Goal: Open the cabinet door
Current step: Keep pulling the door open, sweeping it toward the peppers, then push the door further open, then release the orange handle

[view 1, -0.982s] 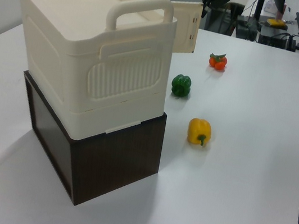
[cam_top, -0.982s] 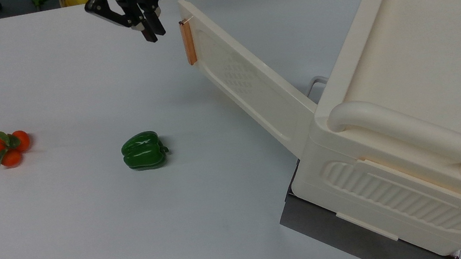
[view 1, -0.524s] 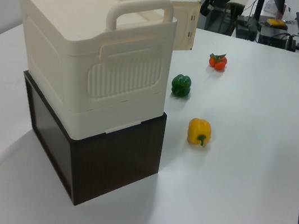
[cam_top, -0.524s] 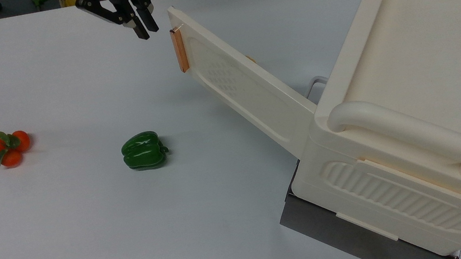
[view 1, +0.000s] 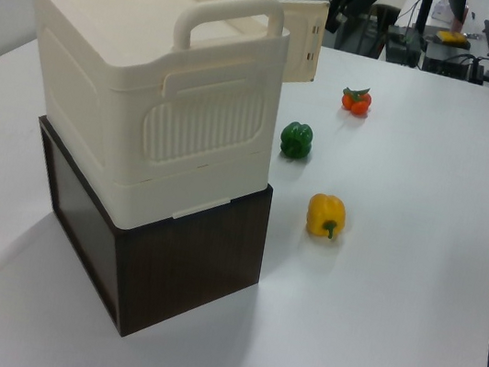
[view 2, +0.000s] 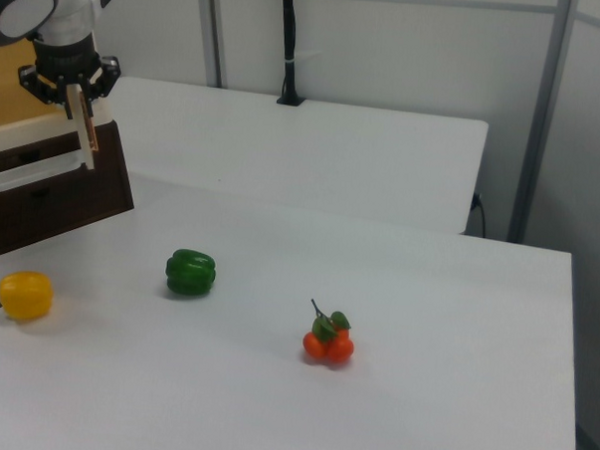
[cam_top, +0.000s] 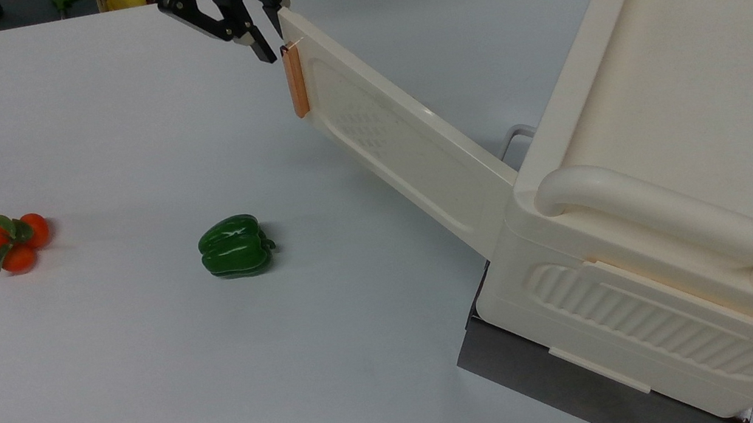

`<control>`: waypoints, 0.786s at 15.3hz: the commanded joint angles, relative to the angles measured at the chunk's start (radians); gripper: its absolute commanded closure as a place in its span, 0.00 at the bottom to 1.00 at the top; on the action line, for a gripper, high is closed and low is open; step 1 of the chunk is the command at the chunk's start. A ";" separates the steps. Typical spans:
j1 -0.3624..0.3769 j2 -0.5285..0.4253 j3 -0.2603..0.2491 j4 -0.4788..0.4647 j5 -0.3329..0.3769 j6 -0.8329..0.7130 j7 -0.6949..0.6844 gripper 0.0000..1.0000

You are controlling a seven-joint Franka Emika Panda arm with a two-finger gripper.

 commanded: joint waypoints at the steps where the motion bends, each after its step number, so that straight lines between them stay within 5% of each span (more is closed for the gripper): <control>1: 0.020 -0.006 0.005 -0.037 0.028 0.079 0.019 0.73; 12: 0.001 0.066 -0.005 -0.032 0.009 0.311 0.019 0.74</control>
